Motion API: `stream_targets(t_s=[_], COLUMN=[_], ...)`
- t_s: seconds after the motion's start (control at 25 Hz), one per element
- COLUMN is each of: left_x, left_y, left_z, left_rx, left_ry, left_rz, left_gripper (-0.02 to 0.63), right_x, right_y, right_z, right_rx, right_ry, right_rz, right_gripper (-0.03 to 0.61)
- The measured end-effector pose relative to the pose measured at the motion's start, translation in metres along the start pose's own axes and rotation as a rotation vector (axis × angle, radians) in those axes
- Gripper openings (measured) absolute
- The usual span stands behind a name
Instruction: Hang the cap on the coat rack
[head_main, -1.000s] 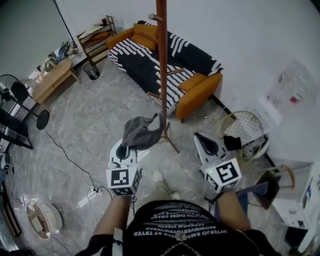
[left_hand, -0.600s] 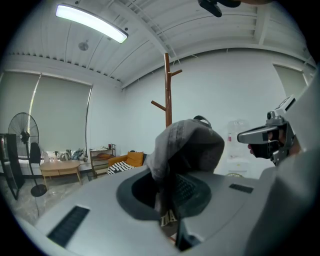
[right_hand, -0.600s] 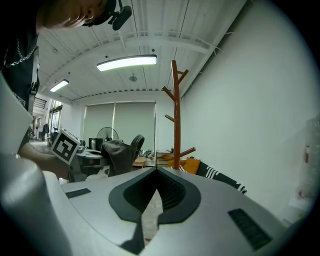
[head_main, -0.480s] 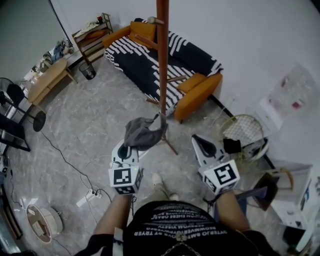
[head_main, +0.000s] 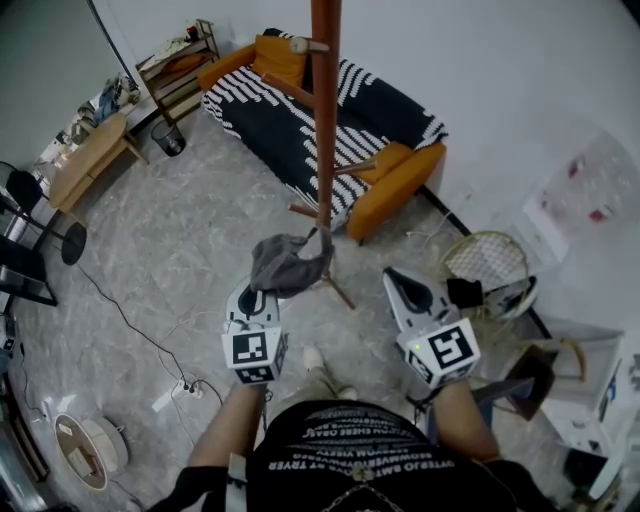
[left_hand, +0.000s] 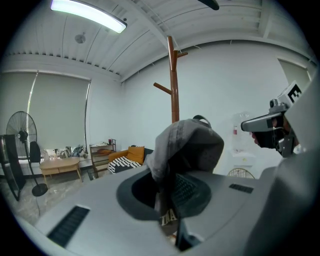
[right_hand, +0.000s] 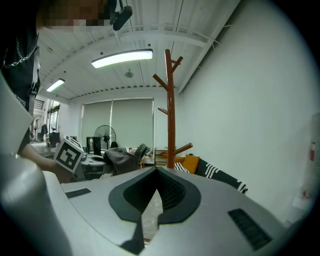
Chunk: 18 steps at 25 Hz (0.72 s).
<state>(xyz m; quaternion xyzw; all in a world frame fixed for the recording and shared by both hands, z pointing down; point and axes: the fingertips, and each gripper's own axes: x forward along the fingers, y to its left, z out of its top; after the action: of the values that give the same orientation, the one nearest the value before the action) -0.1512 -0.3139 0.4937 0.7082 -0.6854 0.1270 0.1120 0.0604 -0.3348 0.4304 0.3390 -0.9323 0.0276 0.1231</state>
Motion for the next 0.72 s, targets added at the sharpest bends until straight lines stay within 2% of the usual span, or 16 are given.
stream_targets(t_s=[0.72], left_x=[0.075], left_y=[0.01], left_z=[-0.037], left_rx=[0.061], left_ry=[0.062], left_rz=[-0.037], left_gripper=[0.02], right_x=[0.036], right_y=[-0.028], right_z=[0.023], right_rx=[-0.016], right_ry=[0.012], right_rz=[-0.046], right_gripper=[0.003])
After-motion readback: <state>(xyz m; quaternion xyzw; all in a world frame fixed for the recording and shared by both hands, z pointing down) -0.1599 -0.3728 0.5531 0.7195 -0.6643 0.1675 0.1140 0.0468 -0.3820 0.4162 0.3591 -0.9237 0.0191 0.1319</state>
